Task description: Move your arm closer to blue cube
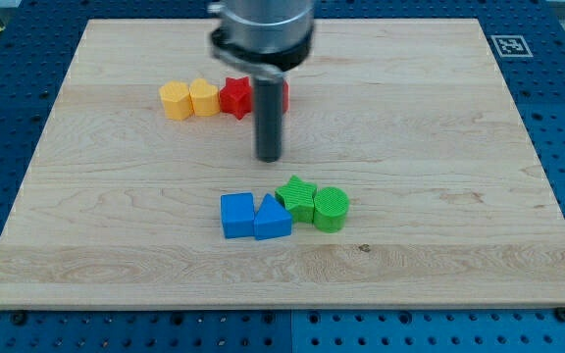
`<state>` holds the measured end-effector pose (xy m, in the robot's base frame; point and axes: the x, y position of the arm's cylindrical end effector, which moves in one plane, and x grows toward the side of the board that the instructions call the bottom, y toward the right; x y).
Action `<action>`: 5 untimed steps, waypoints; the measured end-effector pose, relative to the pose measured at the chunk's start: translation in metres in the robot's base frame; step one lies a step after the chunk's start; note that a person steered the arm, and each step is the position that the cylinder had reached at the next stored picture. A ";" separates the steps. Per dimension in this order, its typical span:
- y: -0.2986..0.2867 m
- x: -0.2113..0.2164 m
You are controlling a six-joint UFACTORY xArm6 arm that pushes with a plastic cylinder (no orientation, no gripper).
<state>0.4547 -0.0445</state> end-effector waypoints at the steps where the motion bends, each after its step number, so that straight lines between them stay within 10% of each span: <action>1: -0.053 0.000; 5: 0.008 0.055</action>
